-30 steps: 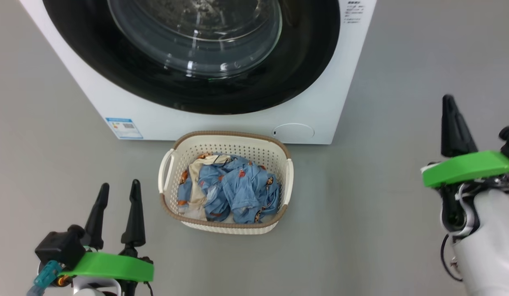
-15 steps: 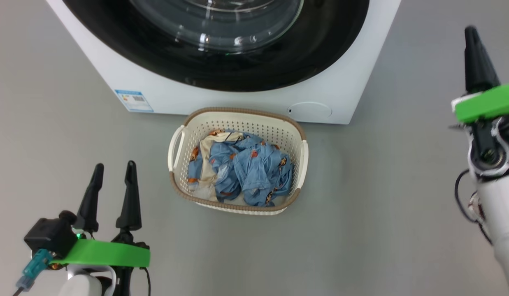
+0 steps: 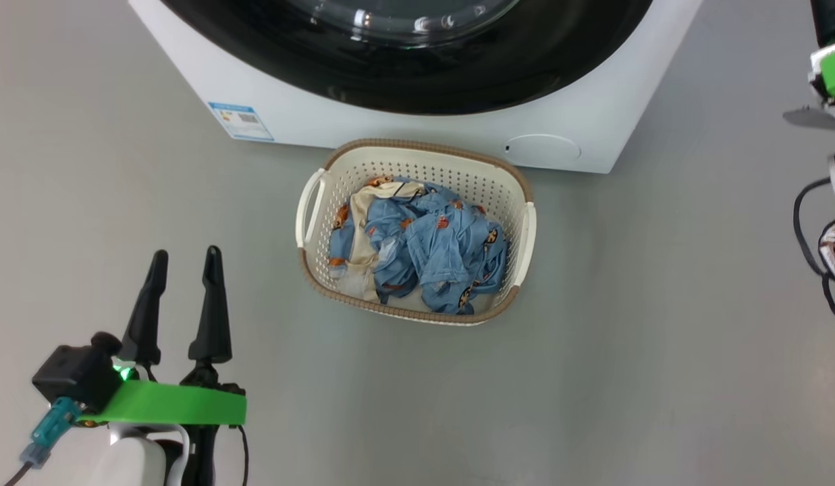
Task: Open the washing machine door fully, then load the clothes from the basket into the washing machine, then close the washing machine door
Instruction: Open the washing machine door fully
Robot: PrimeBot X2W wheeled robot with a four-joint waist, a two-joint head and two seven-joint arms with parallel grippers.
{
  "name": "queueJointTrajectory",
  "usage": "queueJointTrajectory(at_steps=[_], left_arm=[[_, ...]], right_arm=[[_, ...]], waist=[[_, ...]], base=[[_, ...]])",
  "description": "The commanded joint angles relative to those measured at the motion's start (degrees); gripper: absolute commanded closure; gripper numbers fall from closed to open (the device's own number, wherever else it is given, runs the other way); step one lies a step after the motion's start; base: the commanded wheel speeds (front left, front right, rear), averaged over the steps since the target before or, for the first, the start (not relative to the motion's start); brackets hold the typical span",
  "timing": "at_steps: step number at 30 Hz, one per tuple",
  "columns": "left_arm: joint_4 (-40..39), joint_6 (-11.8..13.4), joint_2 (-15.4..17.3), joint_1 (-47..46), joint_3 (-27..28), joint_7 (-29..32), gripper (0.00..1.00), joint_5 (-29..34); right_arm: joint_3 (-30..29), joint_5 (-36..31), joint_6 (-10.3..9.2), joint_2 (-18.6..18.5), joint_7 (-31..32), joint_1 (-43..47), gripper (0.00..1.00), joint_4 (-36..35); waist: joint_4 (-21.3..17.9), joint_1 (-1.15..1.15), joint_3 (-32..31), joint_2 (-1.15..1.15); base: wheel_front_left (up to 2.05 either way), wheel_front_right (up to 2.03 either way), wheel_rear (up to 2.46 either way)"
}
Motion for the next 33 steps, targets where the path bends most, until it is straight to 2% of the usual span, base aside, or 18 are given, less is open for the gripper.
queueJointTrajectory(at_steps=[1, 19, 33], left_arm=[[-1.82, -0.13, 1.7, -1.75, 1.51, -0.37, 0.0, -0.78], [-3.65, -0.13, 1.64, -3.69, 0.38, -0.37, 0.0, -1.59], [-3.37, -0.13, 0.51, -5.26, 0.47, -0.37, 0.0, -2.06]], right_arm=[[1.12, 0.78, 0.33, -0.18, 0.67, -1.69, 1.0, -0.95], [3.47, 6.45, 0.33, -1.07, 3.9, -11.54, 1.0, 5.28], [4.33, 12.02, 0.33, -1.02, 8.71, -16.68, 1.0, 5.25]], waist=[[0.62, -0.01, 0.77, 0.0], [2.88, -0.01, 6.0, 0.0], [4.63, -0.01, 8.7, 0.0]], base=[[0.0, 0.0, 0.0], [0.0, 0.0, 0.0], [0.0, 0.0, 0.0]])
